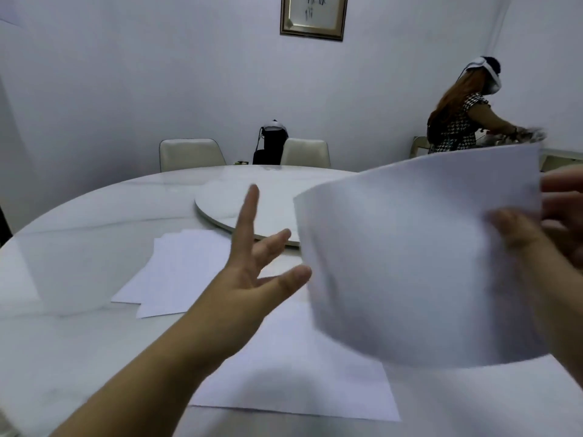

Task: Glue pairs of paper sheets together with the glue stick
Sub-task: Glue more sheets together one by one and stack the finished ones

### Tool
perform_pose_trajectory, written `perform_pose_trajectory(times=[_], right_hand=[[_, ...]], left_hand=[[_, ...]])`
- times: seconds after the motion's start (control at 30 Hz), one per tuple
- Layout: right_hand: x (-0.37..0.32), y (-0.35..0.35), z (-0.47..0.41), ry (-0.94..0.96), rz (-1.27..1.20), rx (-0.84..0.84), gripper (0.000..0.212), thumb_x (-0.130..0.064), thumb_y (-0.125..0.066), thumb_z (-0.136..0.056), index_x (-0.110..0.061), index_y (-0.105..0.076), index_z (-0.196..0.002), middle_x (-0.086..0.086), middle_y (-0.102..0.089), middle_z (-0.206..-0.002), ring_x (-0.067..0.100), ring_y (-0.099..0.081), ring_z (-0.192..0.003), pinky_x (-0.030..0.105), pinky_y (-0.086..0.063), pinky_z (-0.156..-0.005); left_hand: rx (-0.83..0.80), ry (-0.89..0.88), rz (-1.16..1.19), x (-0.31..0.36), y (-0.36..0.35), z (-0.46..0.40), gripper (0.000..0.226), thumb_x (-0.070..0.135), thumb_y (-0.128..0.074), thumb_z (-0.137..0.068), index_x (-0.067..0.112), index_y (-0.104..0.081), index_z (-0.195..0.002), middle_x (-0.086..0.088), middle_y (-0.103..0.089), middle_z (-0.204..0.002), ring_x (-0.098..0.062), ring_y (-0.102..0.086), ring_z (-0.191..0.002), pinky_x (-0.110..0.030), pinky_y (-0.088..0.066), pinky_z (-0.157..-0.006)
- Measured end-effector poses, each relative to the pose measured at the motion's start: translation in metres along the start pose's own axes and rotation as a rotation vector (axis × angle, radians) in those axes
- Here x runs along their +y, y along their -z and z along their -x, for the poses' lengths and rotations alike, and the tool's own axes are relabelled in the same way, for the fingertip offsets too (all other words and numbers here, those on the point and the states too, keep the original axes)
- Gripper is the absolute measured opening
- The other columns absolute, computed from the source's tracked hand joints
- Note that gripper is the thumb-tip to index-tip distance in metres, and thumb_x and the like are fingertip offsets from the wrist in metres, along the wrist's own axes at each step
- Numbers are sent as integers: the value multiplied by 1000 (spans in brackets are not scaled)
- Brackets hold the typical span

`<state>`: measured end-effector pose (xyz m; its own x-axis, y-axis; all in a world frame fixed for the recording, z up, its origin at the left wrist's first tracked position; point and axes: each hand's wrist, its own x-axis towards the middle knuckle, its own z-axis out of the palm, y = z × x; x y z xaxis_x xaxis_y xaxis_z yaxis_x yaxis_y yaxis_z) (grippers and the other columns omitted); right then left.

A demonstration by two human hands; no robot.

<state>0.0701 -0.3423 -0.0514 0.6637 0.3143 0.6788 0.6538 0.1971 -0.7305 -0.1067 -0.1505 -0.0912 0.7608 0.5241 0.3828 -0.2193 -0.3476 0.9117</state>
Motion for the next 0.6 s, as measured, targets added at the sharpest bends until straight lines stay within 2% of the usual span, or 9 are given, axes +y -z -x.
perform_pose_trajectory(times=[0.03, 0.1, 0.17, 0.23, 0.33, 0.4, 0.47, 0.53, 0.6], right_hand=[[-5, -11, 1, -31, -53, 70, 32, -43, -66, -78, -17, -54, -92, -26, -64, -56, -7, -60, -49, 5, -43, -47], [-8, -28, 9, 29, -95, 111, 24, -14, -66, -83, -22, -52, -100, -23, -67, -59, -5, -60, -46, 7, -44, -44], [-1, -37, 21, -11, -174, 46, 31, -2, -66, -85, -31, -58, -93, 0, -70, -67, 10, -60, -50, 19, -47, -47], [19, -40, 30, -177, -114, -59, 24, -6, -67, -85, -29, -69, -87, 14, -67, -73, 19, -55, -58, 22, -43, -52], [48, -47, 43, -545, -173, -284, 15, -15, -72, -77, -26, -78, -86, 7, -76, -88, 16, -69, -73, 27, -53, -73], [56, -50, 51, -722, -267, -379, 24, -21, -76, -64, -22, -79, -88, 8, -77, -93, 23, -73, -87, 35, -54, -86], [58, -51, 56, -765, -242, -444, 31, -20, -80, -58, -20, -79, -89, 9, -76, -90, 29, -73, -88, 38, -55, -86], [59, -50, 58, -751, -114, -447, 21, -16, -82, -66, -25, -80, -85, 6, -76, -81, 25, -74, -80, 34, -57, -78], [60, -49, 59, -723, -35, -397, 17, -15, -81, -72, -30, -80, -80, 2, -76, -74, 19, -73, -70, 27, -55, -68]], left_hand=[[27, -31, 28, 5, 3, 2, 89, 49, -76, -65, 81, -12, -119, 22, -65, -115, 4, -64, -99, -20, -50, -74], [106, -43, 77, 12, 11, 5, 82, 32, -75, -63, 73, -32, -119, 10, -72, -101, -12, -71, -89, -22, -56, -63], [155, 22, 104, 13, 19, 9, 69, 24, -76, -59, 58, -49, -113, 0, -73, -94, -23, -73, -79, -29, -57, -57], [180, 143, 88, 8, 29, 13, 51, 24, -78, -56, 43, -58, -99, -5, -73, -87, -29, -72, -71, -35, -57, -53], [284, 284, -20, -14, 42, 15, 32, 22, -81, -62, 27, -57, -82, -12, -72, -81, -35, -70, -63, -38, -53, -52], [307, 341, -64, -28, 46, 16, 25, 21, -79, -70, 23, -55, -77, -15, -69, -77, -33, -66, -59, -37, -48, -55], [272, 371, -130, -40, 47, 17, 16, 23, -77, -73, 21, -62, -75, -9, -61, -70, -25, -58, -62, -33, -41, -62], [209, 420, -192, -46, 52, 18, 6, 24, -75, -77, 27, -71, -80, 0, -66, -78, -20, -61, -71, -36, -46, -71], [123, 417, -309, -51, 58, 19, 13, 27, -74, -78, 35, -71, -87, 5, -67, -78, -12, -61, -67, -32, -49, -70]])
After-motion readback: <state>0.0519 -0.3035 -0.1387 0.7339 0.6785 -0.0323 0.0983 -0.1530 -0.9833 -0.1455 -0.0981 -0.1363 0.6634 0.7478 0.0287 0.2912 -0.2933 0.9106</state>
